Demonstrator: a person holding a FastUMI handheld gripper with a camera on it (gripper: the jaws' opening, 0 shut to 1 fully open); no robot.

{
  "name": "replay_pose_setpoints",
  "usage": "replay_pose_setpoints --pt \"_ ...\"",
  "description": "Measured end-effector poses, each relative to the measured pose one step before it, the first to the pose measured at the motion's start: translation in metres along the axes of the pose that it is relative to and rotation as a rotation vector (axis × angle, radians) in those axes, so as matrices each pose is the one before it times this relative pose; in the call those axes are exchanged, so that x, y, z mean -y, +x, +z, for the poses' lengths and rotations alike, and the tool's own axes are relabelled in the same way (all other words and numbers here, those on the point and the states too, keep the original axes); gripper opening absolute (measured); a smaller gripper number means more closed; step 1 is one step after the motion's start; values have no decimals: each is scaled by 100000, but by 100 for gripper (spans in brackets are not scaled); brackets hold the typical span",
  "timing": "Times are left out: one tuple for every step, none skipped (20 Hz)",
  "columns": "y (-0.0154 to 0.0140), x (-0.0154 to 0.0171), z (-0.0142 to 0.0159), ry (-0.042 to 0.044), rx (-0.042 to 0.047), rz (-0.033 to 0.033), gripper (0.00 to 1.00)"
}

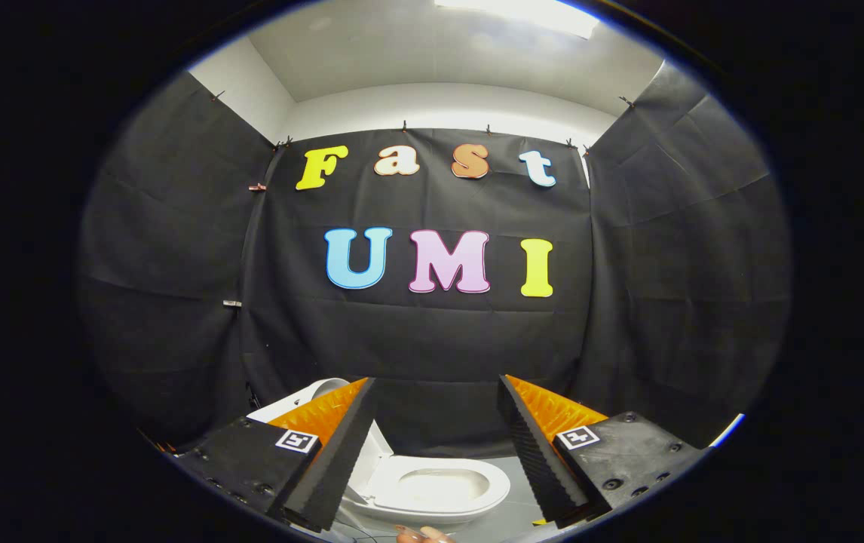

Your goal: Open the toilet lid.

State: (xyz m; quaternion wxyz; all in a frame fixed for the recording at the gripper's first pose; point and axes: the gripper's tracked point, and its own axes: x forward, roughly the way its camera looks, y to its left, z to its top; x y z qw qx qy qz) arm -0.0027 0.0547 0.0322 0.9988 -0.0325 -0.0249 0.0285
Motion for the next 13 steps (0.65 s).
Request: replay_pose_setpoints --pt "-1 18 -6 -82 98 56 99" --pt "-63 -48 2 -82 10 33 99" --pt "-8 -40 -43 -120 68 37 99" --pt "-58 -8 41 -124 47 -137 99" --pt "21 114 91 16 153 -110 99" --pt "-50 -49 34 120 147 56 99" --pt "-24 -9 26 108 77 37 99" --pt "-29 -10 20 10 35 57 99" --pt "-28 31 -20 -148 9 -13 99" --pt "8 -41 29 -110 -12 68 99" --pt "4 -43 -94 -136 -28 49 99" --pt "-40 -6 -20 -7 -103 80 99" --pt "93 83 1 13 -88 -108 99"
